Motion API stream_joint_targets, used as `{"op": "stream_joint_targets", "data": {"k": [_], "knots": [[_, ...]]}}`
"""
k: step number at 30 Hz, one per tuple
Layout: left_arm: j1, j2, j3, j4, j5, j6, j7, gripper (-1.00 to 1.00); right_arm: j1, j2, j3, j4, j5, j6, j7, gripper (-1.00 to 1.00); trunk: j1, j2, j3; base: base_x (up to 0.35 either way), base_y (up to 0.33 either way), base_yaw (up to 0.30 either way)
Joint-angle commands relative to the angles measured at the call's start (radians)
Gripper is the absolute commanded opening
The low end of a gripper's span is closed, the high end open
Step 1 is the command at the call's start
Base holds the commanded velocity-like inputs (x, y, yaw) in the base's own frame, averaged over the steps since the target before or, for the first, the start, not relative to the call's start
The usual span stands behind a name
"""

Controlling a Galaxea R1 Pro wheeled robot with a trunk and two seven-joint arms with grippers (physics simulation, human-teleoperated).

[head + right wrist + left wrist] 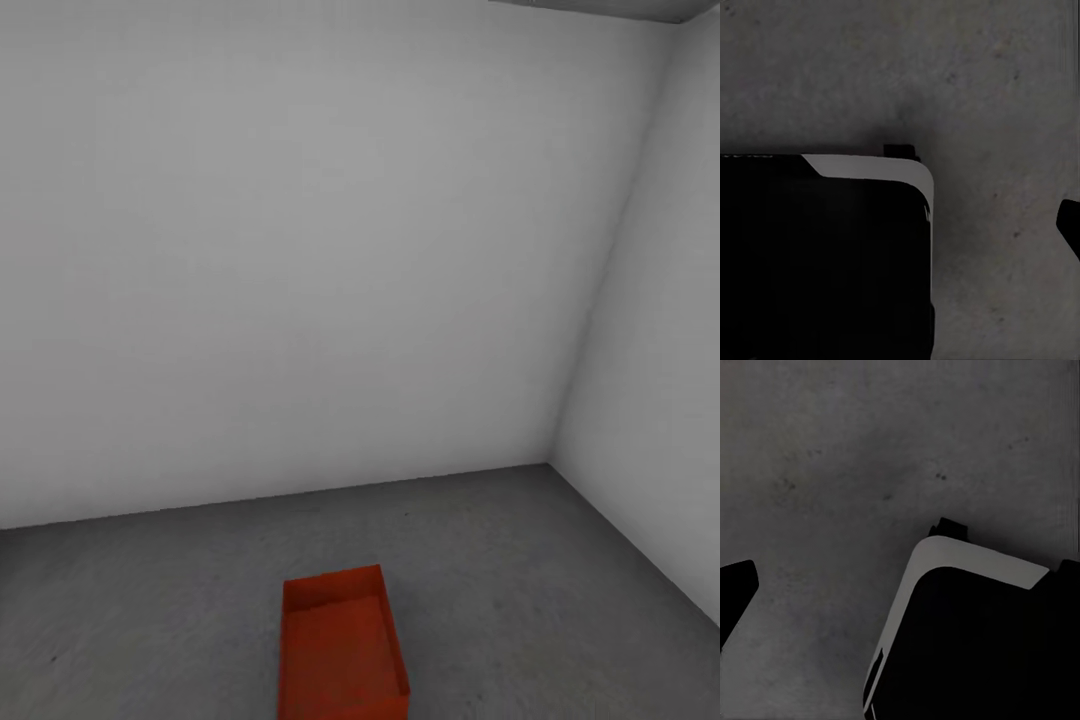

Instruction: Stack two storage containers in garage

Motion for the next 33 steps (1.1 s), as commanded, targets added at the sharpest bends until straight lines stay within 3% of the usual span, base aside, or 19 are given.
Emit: {"op": "stream_joint_targets", "data": {"k": [1, 8, 17, 33], "knots": [[0.0, -0.001, -0.008, -0.001, 0.009, -0.001, 0.003, 1.0, -0.002, 0.001, 0.009, 0.003, -0.009, -0.006, -0.001, 1.0, 0.0, -0.001, -0.001, 0.0, 0.0, -0.241], [0.0, -0.022, -0.008, -0.001, 0.011, -0.001, 0.001, 1.0, -0.002, 0.0, 0.008, 0.002, -0.009, -0.007, 0.0, 1.0, 0.0, -0.001, 0.005, 0.0, 0.0, -0.234], [0.0, -0.026, -0.008, 0.0, 0.014, -0.002, 0.002, 1.0, -0.002, -0.002, 0.004, 0.002, -0.047, 0.0, 0.0, 1.0, 0.0, -0.001, 0.013, 0.0, 0.0, -0.252], [0.0, -0.027, -0.008, 0.0, 0.015, -0.002, 0.004, 1.0, -0.002, -0.002, 0.005, 0.002, -0.044, 0.001, 0.0, 1.0, 0.0, -0.001, 0.024, 0.0, 0.0, -0.267]]}}
